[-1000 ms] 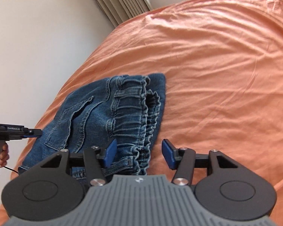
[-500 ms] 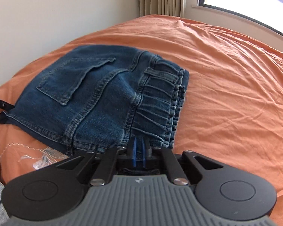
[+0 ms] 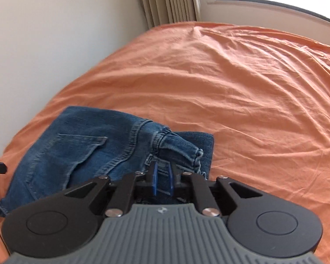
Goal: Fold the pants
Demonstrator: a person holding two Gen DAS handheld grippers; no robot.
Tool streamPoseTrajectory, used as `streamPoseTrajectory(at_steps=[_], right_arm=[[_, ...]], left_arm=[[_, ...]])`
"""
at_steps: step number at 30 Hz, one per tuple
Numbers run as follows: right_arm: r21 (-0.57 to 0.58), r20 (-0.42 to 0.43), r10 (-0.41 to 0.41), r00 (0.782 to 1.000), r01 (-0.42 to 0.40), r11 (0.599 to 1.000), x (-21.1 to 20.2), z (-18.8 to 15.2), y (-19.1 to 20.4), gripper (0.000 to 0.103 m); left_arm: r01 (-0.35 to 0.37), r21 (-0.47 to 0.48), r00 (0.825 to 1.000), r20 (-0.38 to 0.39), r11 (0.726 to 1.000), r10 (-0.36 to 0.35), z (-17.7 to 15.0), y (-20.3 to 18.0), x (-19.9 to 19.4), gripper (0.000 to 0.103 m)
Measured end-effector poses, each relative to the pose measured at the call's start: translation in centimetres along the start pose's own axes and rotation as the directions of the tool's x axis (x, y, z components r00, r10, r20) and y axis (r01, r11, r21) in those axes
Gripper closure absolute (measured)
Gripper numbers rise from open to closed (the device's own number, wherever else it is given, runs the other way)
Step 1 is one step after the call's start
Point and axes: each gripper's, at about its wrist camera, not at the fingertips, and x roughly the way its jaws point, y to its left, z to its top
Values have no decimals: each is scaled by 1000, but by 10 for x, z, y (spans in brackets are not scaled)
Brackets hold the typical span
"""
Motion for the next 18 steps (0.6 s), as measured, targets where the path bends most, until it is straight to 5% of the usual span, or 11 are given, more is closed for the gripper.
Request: streamPoseTrajectory(at_steps=[7,12,16,18], right_arm=[[62,-61,6,998,-3,998,37,13,-19,103],[59,-65,17,998,-13,998,20,20,-15,103],[9,12,52,999,-52,999,-31,17,3,62],[-26,40,66,997,-65,998,-60,17,13,62]], left_arm=[[-15,-8,1000,-9,1000,15,-2,1,14,88],[-42,4,999,32,999,42,3,-10,-4,88],[-40,87,995,100,995,31,7,-36,-44,86],[-43,129,991,134,991,25,10,-49,-69,85]])
